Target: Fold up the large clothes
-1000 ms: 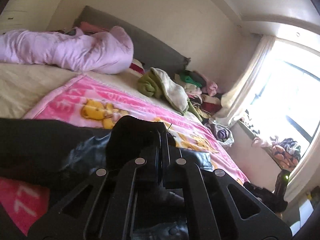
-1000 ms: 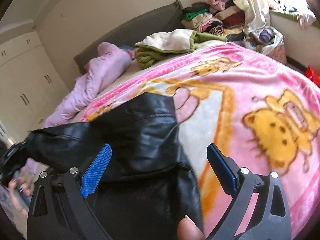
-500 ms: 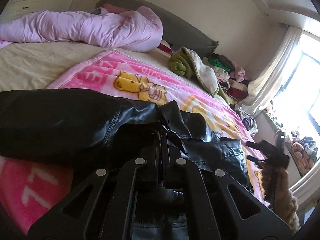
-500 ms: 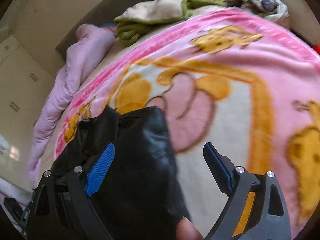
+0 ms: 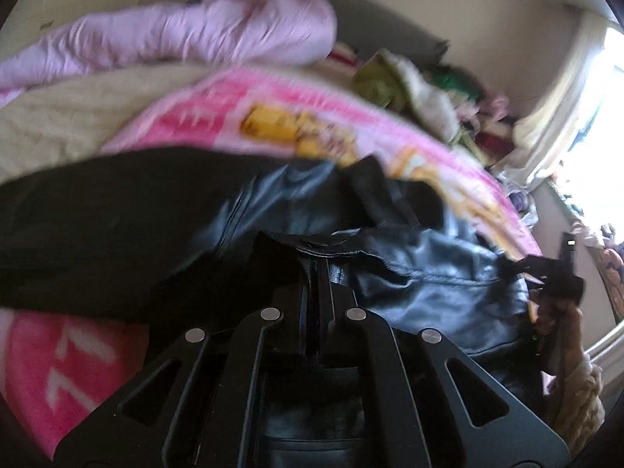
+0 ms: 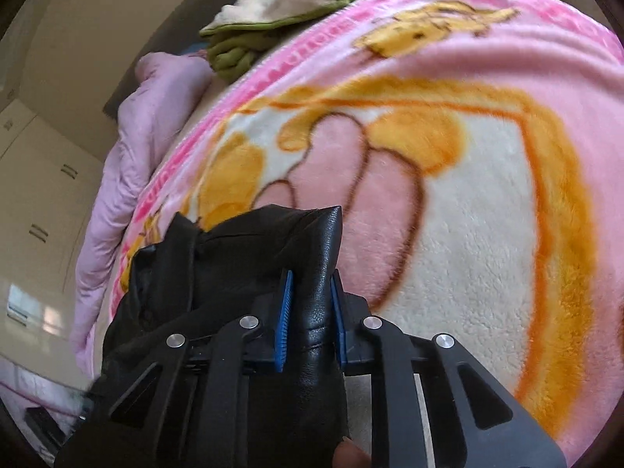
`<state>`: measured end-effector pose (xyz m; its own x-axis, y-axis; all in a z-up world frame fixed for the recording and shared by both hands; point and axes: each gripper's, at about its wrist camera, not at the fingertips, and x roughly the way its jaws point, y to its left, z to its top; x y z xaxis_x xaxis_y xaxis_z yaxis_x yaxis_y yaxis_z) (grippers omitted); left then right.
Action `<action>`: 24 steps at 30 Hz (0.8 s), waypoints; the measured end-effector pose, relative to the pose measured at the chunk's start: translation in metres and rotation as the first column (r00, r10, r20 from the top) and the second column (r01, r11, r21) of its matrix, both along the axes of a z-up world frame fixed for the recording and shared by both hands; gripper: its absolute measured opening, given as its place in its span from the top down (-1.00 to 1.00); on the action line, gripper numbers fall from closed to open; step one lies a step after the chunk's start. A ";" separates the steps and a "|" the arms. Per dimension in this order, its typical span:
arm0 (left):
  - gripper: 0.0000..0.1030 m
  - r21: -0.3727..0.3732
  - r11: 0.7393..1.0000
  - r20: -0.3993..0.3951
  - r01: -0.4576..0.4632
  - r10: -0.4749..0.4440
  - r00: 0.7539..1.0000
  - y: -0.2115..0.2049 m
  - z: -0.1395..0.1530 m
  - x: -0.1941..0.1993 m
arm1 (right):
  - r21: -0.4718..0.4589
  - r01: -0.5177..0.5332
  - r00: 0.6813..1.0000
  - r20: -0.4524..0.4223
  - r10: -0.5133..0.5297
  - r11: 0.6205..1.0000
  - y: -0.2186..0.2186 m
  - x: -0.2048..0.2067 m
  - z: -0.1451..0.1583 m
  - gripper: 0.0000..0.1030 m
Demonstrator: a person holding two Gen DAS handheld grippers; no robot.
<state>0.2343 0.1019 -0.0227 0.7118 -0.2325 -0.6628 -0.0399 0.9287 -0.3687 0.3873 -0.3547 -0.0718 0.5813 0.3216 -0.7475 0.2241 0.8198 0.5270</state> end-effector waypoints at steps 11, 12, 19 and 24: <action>0.95 -0.041 0.999 0.024 0.001 0.000 1.000 0.006 0.003 -0.008 | -0.186 -0.056 0.987 0.135 0.082 0.981 0.011 -0.044 0.071 0.04; 0.92 -0.043 0.999 0.027 0.001 0.000 1.000 0.006 0.003 -0.008 | -0.208 -0.071 0.985 0.141 0.102 0.975 0.016 -0.050 0.077 0.02; 0.66 -0.007 0.998 0.096 -0.069 0.070 0.993 0.012 0.018 -0.019 | -0.265 -0.274 0.950 0.077 0.304 0.925 0.070 -0.090 0.082 0.02; 0.45 0.041 0.996 0.172 -0.079 0.071 0.982 0.005 0.031 -0.027 | -0.295 -0.337 0.930 0.045 0.366 0.894 0.099 -0.104 0.068 -0.04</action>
